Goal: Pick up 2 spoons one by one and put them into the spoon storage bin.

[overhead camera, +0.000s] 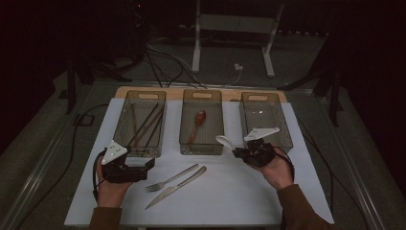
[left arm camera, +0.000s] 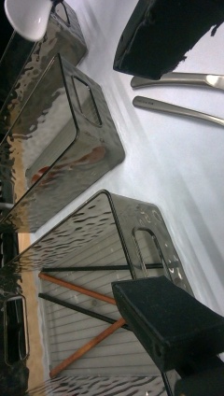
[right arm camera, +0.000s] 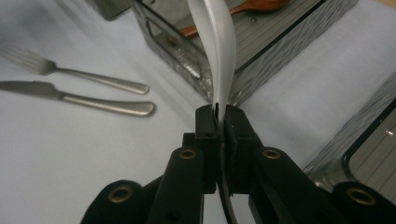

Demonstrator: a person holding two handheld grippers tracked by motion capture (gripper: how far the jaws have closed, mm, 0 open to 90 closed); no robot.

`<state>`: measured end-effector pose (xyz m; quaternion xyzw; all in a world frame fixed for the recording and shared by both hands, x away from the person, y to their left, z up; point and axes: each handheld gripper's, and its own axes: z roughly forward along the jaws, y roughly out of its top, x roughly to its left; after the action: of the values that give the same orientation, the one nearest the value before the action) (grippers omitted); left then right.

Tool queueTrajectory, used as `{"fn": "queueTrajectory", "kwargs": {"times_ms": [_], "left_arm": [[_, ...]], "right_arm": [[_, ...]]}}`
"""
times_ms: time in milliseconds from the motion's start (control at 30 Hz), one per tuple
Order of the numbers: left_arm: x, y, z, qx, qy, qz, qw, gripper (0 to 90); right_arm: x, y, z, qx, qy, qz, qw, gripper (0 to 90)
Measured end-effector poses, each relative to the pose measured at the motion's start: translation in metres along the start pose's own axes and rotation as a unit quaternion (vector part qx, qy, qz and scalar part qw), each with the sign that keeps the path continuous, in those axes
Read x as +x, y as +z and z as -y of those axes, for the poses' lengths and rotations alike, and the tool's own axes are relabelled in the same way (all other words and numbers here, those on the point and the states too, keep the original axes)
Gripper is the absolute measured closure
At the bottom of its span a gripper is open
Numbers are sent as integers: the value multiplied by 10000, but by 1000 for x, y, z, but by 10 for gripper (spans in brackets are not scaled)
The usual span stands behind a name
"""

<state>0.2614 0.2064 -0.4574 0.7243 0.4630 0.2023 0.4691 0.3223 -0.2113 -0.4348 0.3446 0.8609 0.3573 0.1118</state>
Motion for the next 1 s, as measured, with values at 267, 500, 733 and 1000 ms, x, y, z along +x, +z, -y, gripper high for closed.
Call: {"fn": "queueTrajectory", "kwargs": {"times_ms": [267,500,733,1000], "left_arm": [[1,0,0,-4,-4,-5,10000,6],[0,0,0,-9,-6,2,10000,6],[0,0,0,-4,-2,9,10000,6],[1,0,0,-9,-3,5,10000,6]], "right_arm": [[-5,6,-10,-73,175,57,9998,862],[-8,10,-18,-126,294,122,9994,861],[-10,15,-28,-203,385,130,9990,862],[-10,22,-35,-210,444,130,9987,861]]}}
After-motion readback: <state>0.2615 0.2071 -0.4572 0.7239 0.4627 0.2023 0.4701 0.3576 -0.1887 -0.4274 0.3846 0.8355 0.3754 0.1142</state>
